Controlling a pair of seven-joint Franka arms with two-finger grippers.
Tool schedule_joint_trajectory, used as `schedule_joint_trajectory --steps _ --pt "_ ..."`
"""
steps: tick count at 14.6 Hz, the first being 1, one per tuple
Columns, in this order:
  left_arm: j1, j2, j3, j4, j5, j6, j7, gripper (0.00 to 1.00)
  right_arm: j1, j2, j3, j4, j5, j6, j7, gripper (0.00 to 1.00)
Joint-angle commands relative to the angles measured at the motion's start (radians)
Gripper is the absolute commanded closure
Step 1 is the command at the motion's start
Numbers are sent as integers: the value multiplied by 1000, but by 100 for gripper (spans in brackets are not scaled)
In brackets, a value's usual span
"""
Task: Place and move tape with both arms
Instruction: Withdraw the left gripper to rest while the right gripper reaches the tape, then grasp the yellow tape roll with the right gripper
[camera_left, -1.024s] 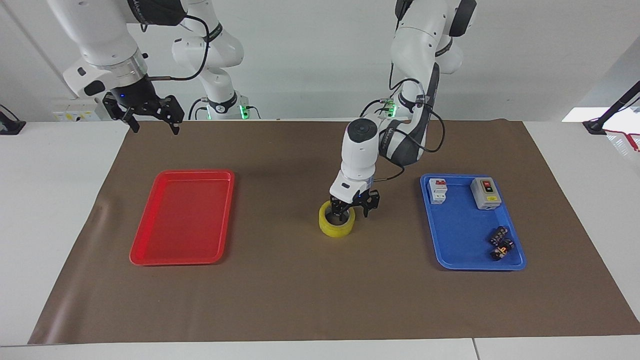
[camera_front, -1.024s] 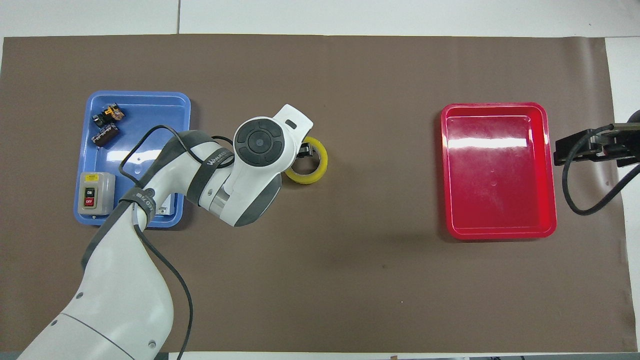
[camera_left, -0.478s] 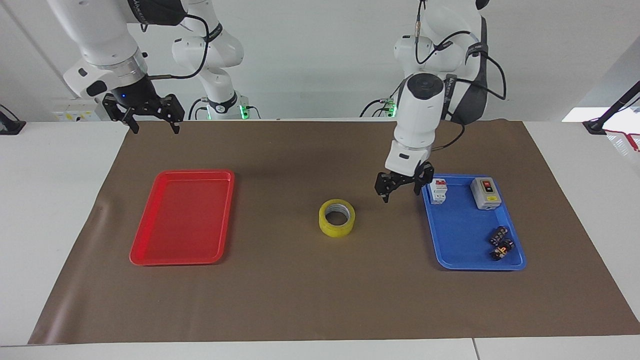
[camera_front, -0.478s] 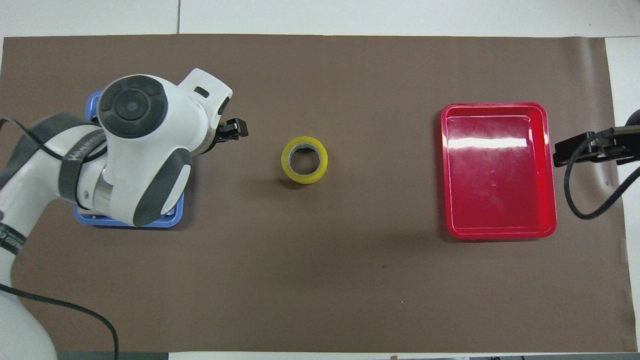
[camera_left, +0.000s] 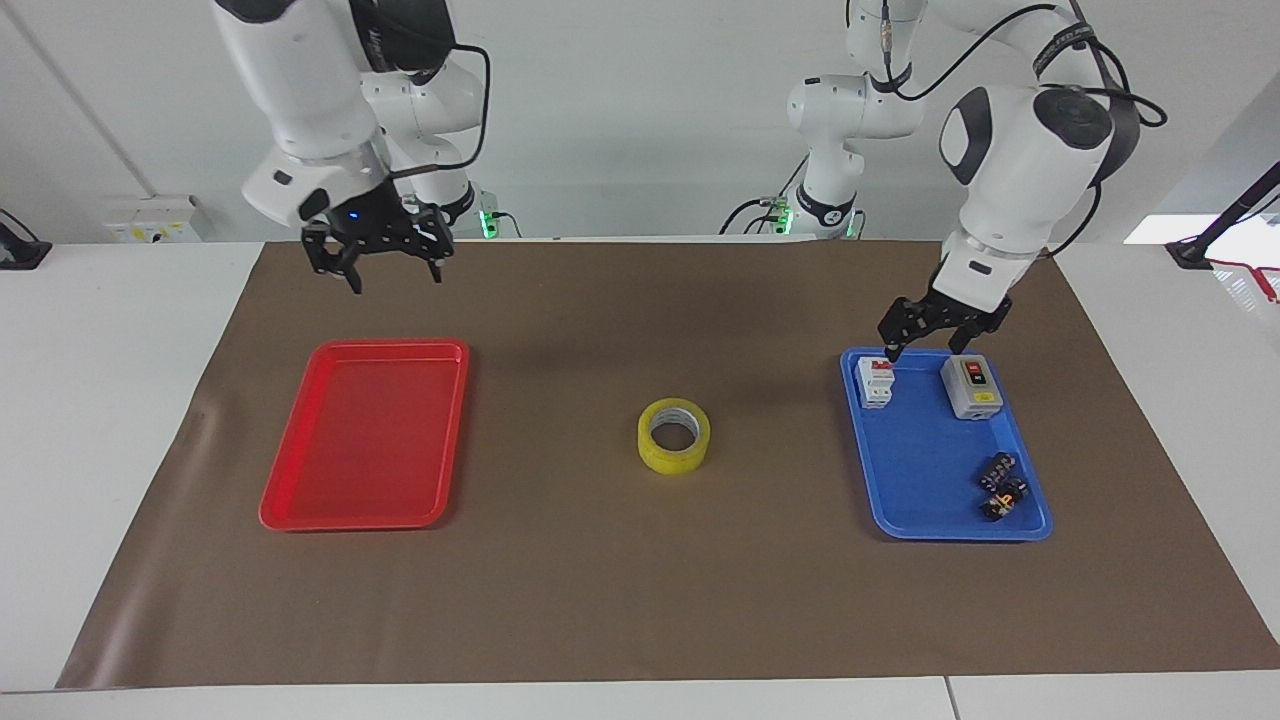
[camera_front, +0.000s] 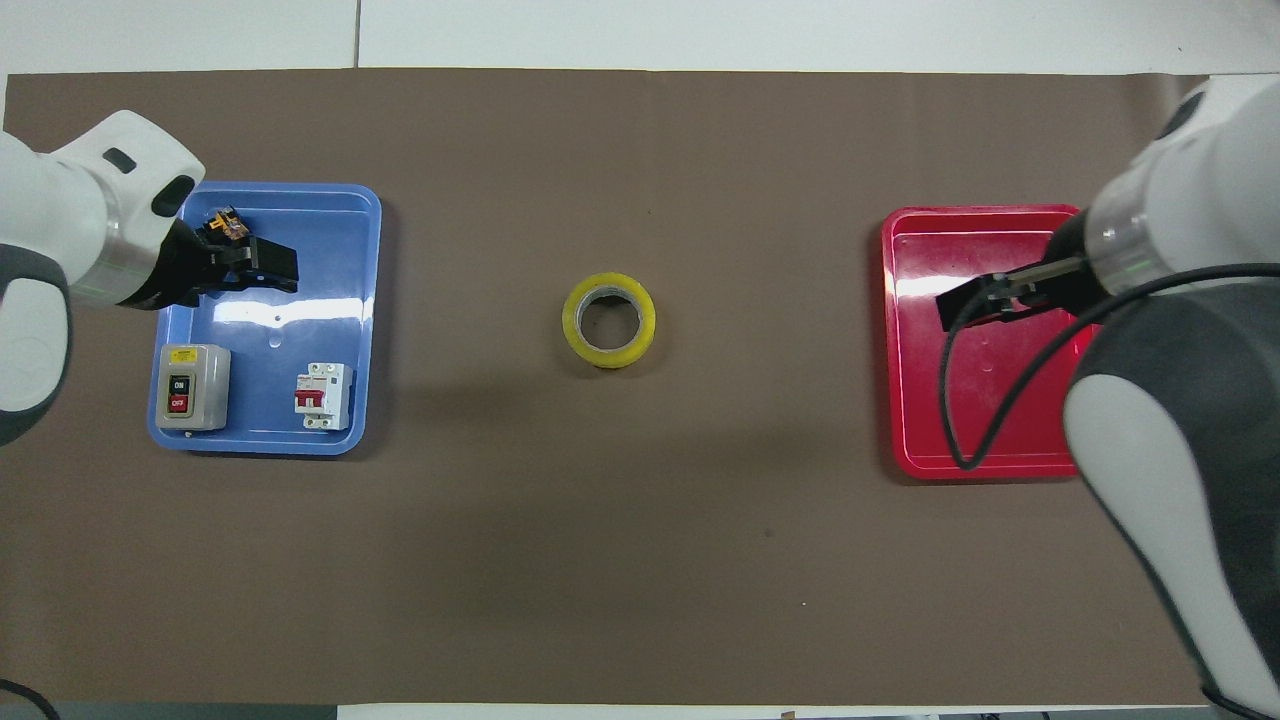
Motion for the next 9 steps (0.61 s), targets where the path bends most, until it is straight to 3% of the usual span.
schedule_joint_trajectory --steps 1,7,9 --pt "59 -52 -2 -10 -24 -66 100 0 76 155 2 23 18 153 49 0" --pt "120 -38 0 136 -23 -226 151 0 254 417 3 104 5 414 264 0" --pt "122 -27 0 179 -23 -260 151 0 276 460 3 104 3 494 307 0"
